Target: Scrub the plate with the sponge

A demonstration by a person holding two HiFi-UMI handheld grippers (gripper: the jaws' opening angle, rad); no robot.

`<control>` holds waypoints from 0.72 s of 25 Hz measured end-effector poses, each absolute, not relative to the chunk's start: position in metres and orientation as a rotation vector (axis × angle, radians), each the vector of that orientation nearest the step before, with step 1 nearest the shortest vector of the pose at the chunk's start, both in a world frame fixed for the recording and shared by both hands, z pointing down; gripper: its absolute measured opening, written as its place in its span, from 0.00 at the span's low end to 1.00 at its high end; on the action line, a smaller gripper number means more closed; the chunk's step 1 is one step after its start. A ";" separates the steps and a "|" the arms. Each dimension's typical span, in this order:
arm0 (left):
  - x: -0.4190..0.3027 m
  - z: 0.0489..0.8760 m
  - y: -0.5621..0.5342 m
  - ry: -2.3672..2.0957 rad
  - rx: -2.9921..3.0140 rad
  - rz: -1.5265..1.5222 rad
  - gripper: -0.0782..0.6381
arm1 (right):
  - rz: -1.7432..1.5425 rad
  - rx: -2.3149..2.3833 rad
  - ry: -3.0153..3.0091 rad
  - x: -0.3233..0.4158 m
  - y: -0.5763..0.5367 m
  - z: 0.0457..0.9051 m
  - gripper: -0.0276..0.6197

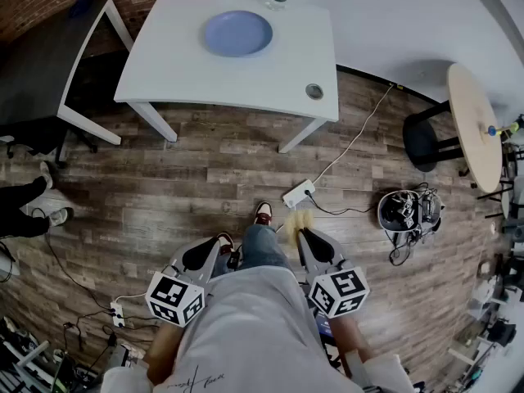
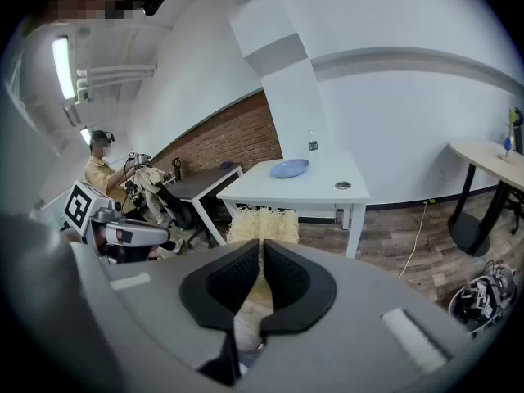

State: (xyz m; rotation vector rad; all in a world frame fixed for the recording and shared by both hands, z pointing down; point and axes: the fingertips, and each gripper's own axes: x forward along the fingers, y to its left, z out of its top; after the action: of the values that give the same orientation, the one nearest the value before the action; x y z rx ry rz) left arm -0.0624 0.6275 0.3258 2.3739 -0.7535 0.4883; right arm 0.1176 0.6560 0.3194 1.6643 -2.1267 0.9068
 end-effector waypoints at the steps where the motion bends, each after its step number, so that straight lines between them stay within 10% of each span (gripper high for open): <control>1: -0.057 0.327 0.620 -0.756 2.371 0.485 0.12 | 0.908 1.654 -2.138 0.121 0.648 0.321 0.07; 18: 0.049 0.310 0.487 -0.882 2.373 0.539 0.12 | 0.944 1.509 -2.356 0.201 0.508 0.330 0.07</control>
State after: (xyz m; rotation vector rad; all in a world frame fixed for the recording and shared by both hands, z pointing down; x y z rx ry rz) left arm 0.0492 0.4871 0.3097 2.3732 -0.8815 0.5393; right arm 0.2015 0.5077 0.3301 1.5095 -2.3558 0.9436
